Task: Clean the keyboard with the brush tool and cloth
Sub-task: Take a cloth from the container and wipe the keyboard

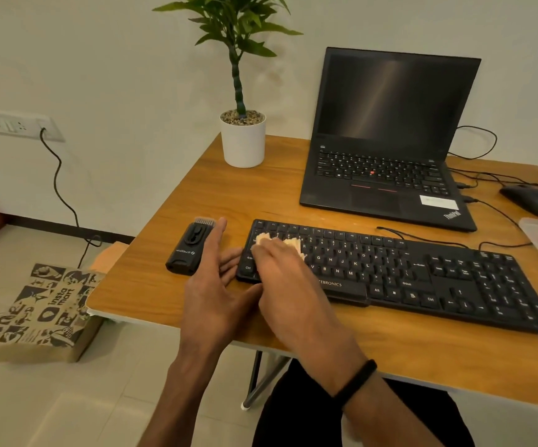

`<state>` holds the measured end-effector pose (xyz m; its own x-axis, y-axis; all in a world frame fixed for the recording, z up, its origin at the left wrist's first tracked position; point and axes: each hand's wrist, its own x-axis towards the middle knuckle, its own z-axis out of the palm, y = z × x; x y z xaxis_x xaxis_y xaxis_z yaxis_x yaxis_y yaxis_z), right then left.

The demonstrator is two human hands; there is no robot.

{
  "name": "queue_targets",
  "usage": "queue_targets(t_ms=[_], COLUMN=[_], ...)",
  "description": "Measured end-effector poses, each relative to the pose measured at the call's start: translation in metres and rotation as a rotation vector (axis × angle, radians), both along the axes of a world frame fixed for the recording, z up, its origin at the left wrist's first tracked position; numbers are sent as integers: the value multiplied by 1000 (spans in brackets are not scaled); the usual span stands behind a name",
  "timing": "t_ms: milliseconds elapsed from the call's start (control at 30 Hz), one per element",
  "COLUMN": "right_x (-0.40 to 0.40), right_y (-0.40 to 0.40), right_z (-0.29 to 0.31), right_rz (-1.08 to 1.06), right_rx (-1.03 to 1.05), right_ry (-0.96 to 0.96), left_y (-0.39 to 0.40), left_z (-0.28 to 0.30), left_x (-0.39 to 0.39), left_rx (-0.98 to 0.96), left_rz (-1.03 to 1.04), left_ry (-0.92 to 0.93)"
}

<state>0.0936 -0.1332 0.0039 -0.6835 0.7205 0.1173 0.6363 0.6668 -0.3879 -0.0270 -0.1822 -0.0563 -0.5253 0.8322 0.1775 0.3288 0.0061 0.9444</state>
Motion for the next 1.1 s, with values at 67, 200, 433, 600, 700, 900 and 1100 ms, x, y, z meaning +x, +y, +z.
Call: queue_targets(t_ms=[67, 200, 433, 600, 700, 900, 1100], right_x=[1, 24, 93, 141, 132, 81, 26], right_y=[-4, 7, 29, 46, 44, 28, 14], right_z=[1, 17, 57, 45, 30, 10, 11], right_rz=[25, 96, -51, -601, -672, -599, -427], right_rx=[-38, -170, -306, -19, -18, 9, -13], right_ry=[38, -17, 108, 2, -86, -179, -136], left_y=[0, -1, 0, 12, 19, 17, 18], left_z=[-1, 0, 3, 14, 16, 13, 11], left_x=[0, 0, 1, 11, 13, 13, 14], left_rx=[6, 8, -26, -121, -144, -128, -119], left_rz=[4, -28, -42, -100, -106, -48, -46], left_ry=[11, 3, 44, 212, 261, 281, 292])
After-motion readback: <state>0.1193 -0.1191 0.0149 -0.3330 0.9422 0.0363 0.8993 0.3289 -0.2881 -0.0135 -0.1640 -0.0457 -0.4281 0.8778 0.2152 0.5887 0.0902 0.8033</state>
